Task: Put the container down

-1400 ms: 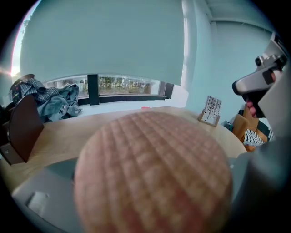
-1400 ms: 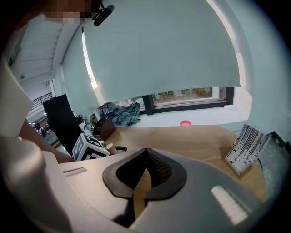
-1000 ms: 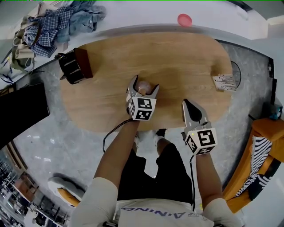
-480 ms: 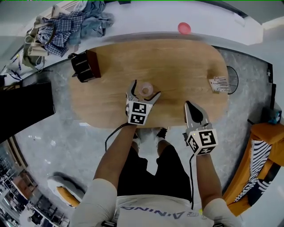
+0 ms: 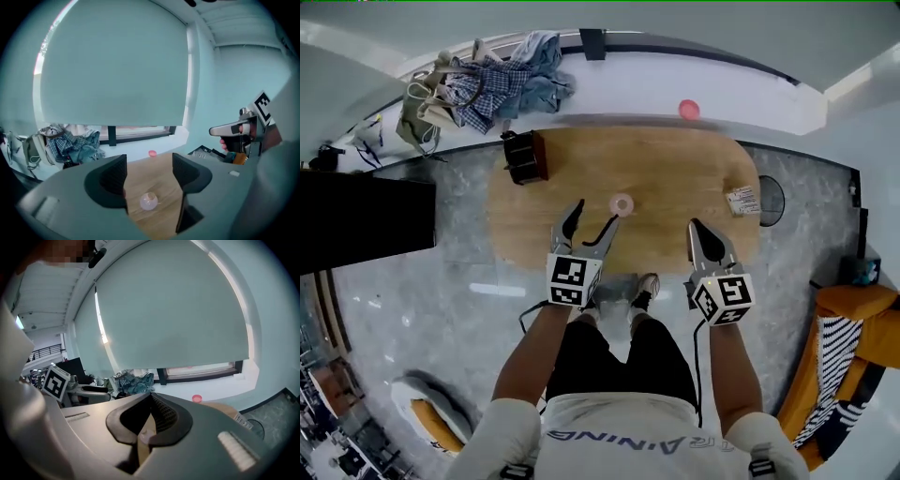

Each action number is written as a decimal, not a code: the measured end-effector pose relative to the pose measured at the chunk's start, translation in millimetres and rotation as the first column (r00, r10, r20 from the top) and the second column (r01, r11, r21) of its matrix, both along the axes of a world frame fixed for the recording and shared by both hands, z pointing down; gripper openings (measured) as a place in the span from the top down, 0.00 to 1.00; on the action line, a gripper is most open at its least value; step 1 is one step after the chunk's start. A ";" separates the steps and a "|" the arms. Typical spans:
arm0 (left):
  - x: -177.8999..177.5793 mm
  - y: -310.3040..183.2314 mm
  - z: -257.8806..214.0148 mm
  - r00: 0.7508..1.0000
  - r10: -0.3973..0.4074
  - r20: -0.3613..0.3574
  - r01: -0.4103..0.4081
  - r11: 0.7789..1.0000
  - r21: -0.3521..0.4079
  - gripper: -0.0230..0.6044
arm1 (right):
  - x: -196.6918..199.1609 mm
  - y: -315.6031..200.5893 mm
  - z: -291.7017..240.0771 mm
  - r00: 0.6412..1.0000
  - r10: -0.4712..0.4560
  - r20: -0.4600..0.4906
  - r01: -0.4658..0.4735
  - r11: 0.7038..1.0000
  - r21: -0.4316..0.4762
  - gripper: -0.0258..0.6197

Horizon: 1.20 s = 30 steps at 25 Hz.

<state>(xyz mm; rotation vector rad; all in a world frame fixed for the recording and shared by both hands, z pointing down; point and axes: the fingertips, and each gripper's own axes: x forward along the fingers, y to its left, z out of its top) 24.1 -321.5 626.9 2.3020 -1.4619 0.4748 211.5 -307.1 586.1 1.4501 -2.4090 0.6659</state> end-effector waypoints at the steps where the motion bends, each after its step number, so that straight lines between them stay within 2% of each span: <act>1: -8.4 4.5 -16.8 1.000 -0.015 0.004 0.014 1.000 0.015 0.49 | -2.8 0.3 -13.6 1.000 0.006 0.003 -0.006 1.000 0.014 0.94; 6: -46.6 30.1 -99.3 0.996 -0.088 -0.019 0.089 0.993 0.080 0.63 | -16.2 7.9 -81.3 1.000 0.018 0.013 -0.019 0.997 0.079 0.94; 10: -70.5 51.4 -177.1 0.992 -0.126 -0.031 0.129 0.975 0.181 0.85 | -32.1 16.7 -129.5 1.000 -0.004 -0.017 0.006 0.992 0.130 0.94; 13: -85.4 68.0 -221.7 0.989 -0.143 -0.033 0.146 0.966 0.215 0.92 | -49.7 28.3 -163.3 1.000 -0.026 -0.012 0.027 0.986 0.167 0.94; 17: -96.5 79.8 -266.9 0.988 -0.149 -0.040 0.154 0.955 0.252 0.95 | -62.9 40.4 -213.3 0.999 -0.049 -0.005 0.049 0.971 0.232 0.94; 21: -99.1 86.3 -307.5 0.985 -0.151 -0.077 0.167 0.941 0.293 0.96 | -67.8 45.6 -264.3 0.997 -0.071 -0.026 0.075 0.948 0.309 0.94; 26: -76.6 95.3 -345.0 0.991 -0.103 -0.084 0.126 0.926 0.356 0.96 | -57.3 52.6 -315.4 0.998 -0.058 -0.002 0.055 0.922 0.382 0.94; 30: -58.8 96.7 -357.5 0.994 -0.067 -0.087 0.095 0.921 0.378 0.96 | -49.3 57.3 -332.1 0.999 -0.046 -0.010 0.046 0.910 0.412 0.94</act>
